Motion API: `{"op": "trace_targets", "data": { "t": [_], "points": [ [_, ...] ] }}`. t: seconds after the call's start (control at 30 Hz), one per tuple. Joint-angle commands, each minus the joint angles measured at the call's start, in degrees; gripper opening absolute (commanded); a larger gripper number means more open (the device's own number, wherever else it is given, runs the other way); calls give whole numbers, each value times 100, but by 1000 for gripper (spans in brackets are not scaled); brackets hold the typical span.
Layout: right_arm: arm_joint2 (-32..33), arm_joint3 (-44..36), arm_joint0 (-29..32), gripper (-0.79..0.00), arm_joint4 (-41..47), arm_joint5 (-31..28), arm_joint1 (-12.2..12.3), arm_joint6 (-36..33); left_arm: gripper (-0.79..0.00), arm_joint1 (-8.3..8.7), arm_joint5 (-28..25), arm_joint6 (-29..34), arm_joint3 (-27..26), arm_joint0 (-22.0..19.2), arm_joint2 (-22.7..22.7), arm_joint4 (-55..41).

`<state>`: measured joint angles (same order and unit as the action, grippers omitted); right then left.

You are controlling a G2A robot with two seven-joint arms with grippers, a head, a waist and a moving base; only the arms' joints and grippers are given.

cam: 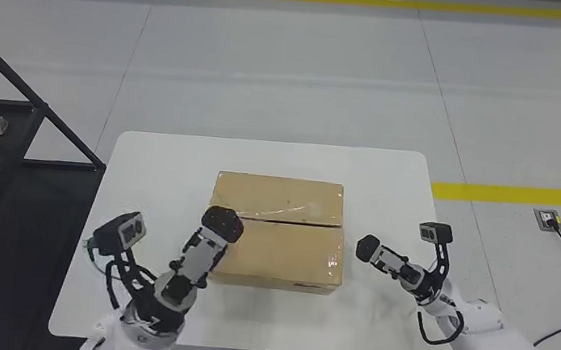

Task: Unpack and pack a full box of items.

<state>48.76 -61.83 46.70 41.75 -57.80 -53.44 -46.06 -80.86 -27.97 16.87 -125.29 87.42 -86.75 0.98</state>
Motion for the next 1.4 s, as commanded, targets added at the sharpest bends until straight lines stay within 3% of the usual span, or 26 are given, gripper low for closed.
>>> {"op": "trace_targets", "data": {
  "t": [0.0, 0.17, 0.37, 0.43, 0.77, 0.87, 1.0, 1.13, 1.37],
  "points": [
    [7, -287, -74, 0, -354, 35, -7, -78, 0, 48, -49, -24, 114, 183, -883, -691],
    [124, -809, -502, 0, -1792, 492, -64, 230, 0, 162, 103, 381, 898, 253, -2122, -1911],
    [216, -1623, -1116, 0, -3981, 2067, -153, 900, 0, 241, 119, 898, 1541, 252, -2644, -2773],
    [140, -1920, -1270, 0, -4958, 3032, -182, 1030, 0, 252, 104, 1020, 1684, 279, -2650, -2881],
    [144, -1914, -1254, 0, -4980, 3061, -182, 1057, 0, 282, 104, 1160, 2141, 144, -2382, -2829],
    [186, -2236, -1075, 0, -5904, 3031, -162, 1564, 0, 289, 113, 1168, 2160, 110, -2274, -2729],
    [276, -3299, -568, 0, -8137, 3982, -62, 2129, 0, 293, 115, 1140, 2145, 137, -2140, -2592],
    [226, -4289, -57, 0, -9788, 5176, -1, 1711, 0, 297, 154, 1085, 2163, 127, -2018, -2564],
    [229, -4347, -31, 0, -9874, 5323, -3, 1658, 0, 301, 113, 957, 2159, 186, -1906, -2559]
  ]
}}
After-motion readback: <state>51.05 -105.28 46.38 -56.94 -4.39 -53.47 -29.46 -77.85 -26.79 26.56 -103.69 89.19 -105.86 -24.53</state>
